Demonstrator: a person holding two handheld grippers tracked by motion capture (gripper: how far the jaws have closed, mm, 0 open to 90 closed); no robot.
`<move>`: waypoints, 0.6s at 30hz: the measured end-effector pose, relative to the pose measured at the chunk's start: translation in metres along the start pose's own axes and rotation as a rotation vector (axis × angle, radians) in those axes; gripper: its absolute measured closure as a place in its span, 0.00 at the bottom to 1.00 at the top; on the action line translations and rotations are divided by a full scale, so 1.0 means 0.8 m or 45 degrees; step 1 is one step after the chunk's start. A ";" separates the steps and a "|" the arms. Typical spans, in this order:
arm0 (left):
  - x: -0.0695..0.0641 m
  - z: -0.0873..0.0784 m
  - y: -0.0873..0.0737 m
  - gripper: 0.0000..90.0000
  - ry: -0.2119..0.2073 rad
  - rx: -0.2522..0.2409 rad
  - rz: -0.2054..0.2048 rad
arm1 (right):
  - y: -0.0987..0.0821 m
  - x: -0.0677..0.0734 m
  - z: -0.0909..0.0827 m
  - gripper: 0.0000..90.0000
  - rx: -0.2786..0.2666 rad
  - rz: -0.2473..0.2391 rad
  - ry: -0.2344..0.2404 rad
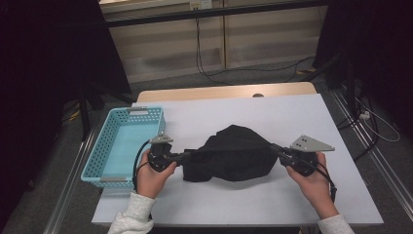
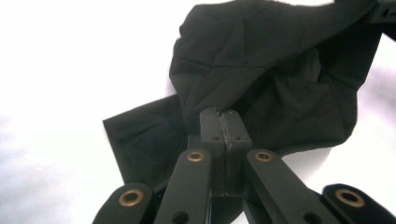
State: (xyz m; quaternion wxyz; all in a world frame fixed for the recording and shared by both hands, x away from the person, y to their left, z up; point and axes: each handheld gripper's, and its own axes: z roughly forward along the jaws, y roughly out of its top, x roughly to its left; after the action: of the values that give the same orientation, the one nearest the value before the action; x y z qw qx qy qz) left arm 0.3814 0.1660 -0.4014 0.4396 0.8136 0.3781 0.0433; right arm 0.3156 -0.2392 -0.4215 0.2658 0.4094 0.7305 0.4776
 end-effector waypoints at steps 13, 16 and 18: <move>0.002 -0.017 0.009 1.00 0.003 -0.026 -0.004 | 0.009 -0.001 -0.005 0.98 -0.019 -0.003 0.008; 0.003 -0.021 0.011 1.00 0.003 -0.044 -0.006 | 0.013 -0.003 -0.008 0.98 -0.028 0.002 0.001; 0.004 -0.024 0.012 1.00 0.001 -0.059 -0.012 | 0.013 -0.004 -0.010 0.98 -0.026 0.001 -0.003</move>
State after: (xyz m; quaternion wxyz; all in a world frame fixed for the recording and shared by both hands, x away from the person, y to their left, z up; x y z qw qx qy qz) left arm 0.3816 0.1776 -0.3832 0.4583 0.8015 0.3809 0.0505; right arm 0.3152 -0.2437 -0.4087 0.2709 0.4075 0.7252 0.4844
